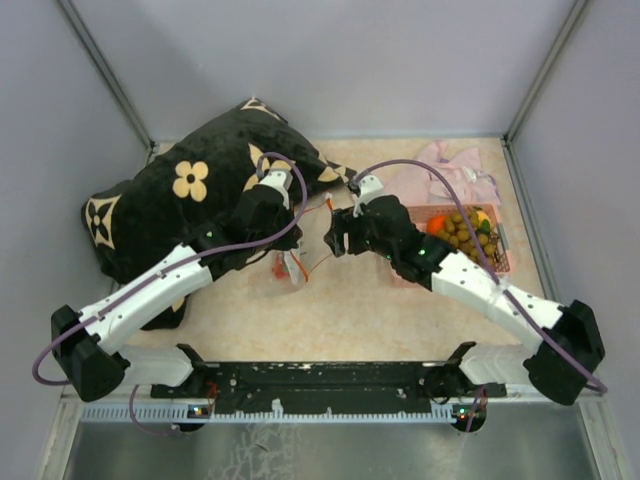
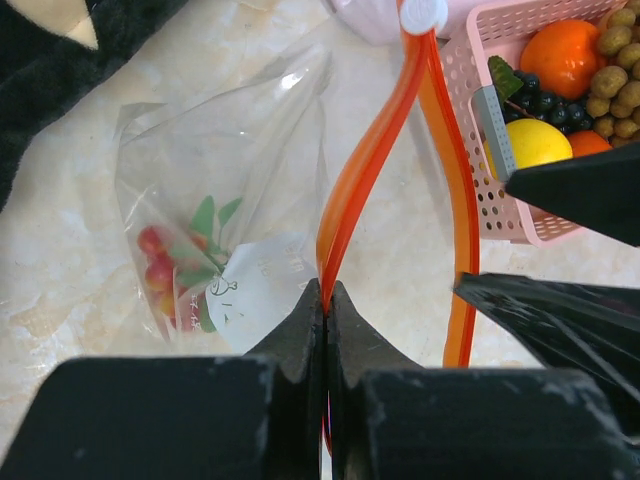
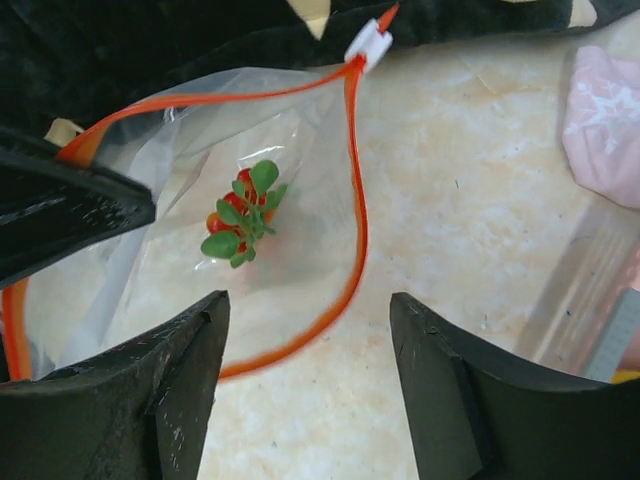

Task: Place the food in the zip-top bag and seal the zipper
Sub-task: Pick up the fake fruit from the bin.

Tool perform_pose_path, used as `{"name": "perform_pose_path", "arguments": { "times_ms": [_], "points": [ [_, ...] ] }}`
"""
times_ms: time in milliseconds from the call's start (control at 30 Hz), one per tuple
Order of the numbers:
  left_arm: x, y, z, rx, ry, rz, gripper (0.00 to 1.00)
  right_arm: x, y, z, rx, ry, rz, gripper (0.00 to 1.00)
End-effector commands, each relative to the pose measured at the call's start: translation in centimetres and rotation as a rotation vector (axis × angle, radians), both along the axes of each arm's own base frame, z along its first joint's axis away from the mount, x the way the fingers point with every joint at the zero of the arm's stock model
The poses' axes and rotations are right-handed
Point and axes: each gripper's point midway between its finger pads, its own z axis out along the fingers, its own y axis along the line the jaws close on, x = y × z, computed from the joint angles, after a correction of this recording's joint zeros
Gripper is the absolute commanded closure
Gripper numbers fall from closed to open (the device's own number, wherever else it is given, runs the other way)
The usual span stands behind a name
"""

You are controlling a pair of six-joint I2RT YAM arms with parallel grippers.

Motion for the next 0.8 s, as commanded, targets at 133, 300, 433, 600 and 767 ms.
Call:
{"name": "perform_pose_path", "arguments": {
  "times_ms": [133, 300, 433, 600, 767],
  "points": [
    [0.2, 0.0, 0.0, -0.001, 0.001, 0.006, 1.00, -1.4, -5.7, 3.5, -0.078, 0.000, -0.089, 0.31],
    [0.2, -0.1, 0.1, -0.004, 0.000, 0.002, 1.00, -1.0, -10.3, 1.2, -0.168, 0.062, -0.221, 0.27],
    [0.2, 0.0, 0.3, -0.005, -0.004, 0.003, 1.00, -0.5, -13.3, -0.9, -0.230, 0.111, -0.313, 0.23],
    [0.2, 0.0, 0.4, -0.008, -0.010, 0.003, 1.00, 0.0, -15.8, -4.0, -0.258, 0.199, -0.376, 0.21],
    [0.2, 0.1, 0.4, -0.004, -0.010, 0.006, 1.00, 0.3, -17.6, -6.9, -0.279, 0.281, -0.432, 0.20]
  ]
}}
